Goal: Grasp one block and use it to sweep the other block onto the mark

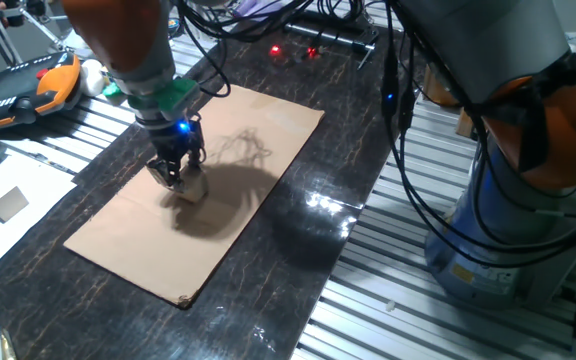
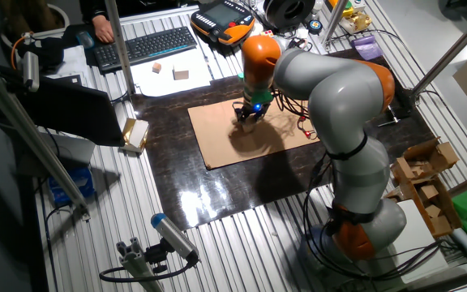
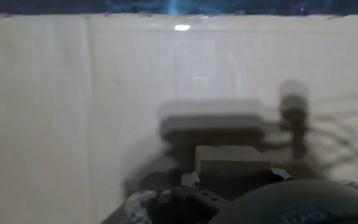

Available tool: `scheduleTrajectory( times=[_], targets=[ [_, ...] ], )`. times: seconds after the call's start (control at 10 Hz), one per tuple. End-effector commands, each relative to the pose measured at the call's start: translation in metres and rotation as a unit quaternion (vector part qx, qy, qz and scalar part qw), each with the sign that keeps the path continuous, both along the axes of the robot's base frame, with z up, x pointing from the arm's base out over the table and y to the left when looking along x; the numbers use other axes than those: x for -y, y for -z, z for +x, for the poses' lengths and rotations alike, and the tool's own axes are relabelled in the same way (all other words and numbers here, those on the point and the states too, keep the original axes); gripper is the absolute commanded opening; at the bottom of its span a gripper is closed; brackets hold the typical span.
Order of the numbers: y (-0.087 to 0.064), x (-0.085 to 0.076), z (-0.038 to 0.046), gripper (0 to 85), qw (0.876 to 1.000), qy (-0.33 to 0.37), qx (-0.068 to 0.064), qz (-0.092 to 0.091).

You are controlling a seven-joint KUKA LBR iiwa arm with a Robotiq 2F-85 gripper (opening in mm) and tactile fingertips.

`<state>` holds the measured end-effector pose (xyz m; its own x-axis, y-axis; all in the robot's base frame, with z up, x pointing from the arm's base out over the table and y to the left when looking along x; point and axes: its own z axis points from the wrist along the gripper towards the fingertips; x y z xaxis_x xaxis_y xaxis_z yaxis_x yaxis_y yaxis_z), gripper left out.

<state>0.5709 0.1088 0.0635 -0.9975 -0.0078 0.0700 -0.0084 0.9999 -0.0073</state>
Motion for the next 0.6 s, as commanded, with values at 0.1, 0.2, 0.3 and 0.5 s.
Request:
scheduleTrajectory(
  times=[0.1,0.2,0.3,0.5],
  targets=[
    [0.0011,0.0025,-0.0005,28.7,1.0,-0.003,0.0,-0.001],
    [0.0016,0.0029,-0.0006,30.3,1.0,-0.004,0.0,-0.001],
    [0.0026,0.0039,-0.0008,35.0,1.0,-0.004,-0.002,-0.001],
    [0.0024,0.0015,-0.0019,52.7,1.0,0.007,-0.001,-0.011]
  ],
)
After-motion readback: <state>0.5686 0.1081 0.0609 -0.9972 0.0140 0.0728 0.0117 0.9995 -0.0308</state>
